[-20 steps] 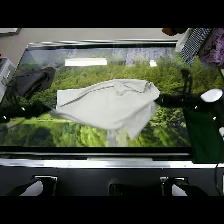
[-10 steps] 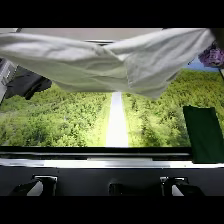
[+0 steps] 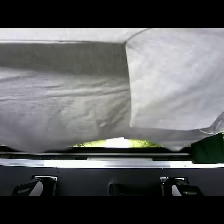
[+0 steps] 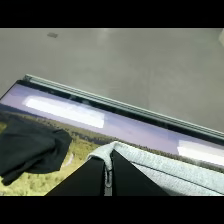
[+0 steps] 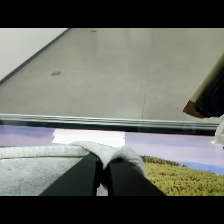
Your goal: Fold the clothes and pants, and hang the long-sleeved shirts on hangers.
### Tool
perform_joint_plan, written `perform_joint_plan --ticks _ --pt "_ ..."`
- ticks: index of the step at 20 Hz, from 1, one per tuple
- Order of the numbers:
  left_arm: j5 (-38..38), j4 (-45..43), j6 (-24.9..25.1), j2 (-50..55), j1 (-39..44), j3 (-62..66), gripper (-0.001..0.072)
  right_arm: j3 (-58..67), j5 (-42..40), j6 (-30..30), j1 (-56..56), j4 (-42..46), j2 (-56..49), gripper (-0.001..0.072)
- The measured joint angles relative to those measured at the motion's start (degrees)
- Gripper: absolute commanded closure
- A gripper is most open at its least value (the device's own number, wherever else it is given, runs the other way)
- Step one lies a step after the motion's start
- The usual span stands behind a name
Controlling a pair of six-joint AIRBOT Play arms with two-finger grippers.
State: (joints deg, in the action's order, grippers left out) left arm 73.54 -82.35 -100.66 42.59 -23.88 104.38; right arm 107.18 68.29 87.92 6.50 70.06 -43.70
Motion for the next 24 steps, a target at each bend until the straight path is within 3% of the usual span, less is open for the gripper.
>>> perform_joint_plan --ticks 4,7,17,21,24 --pt "0.3 3.8 4.3 6.9 0.2 -7.3 0.069 -2.9 2.5 6.1 0.0 -2.0 -9.5 0.0677" --pt "-4.3 5.8 6.9 15.2 1.5 -14.4 0.0689 -7.4 1.9 8.3 0.0 -2.8 -19.3 0.0677" --pt "-28.3 7.5 9.2 45.8 7.0 -21.3 0.069 -14.1 -15.7 10.7 -0.1 -3.7 -49.2 0.0677" --pt "-30.2 7.5 9.4 50.6 7.6 -21.5 0.0689 -14.3 -17.1 10.8 0.0 -1.6 -53.1 0.0677" --pt "-27.4 7.0 9.4 51.8 7.7 -21.6 0.0688 -14.3 -13.2 11.0 0.1 1.6 -54.0 0.0677"
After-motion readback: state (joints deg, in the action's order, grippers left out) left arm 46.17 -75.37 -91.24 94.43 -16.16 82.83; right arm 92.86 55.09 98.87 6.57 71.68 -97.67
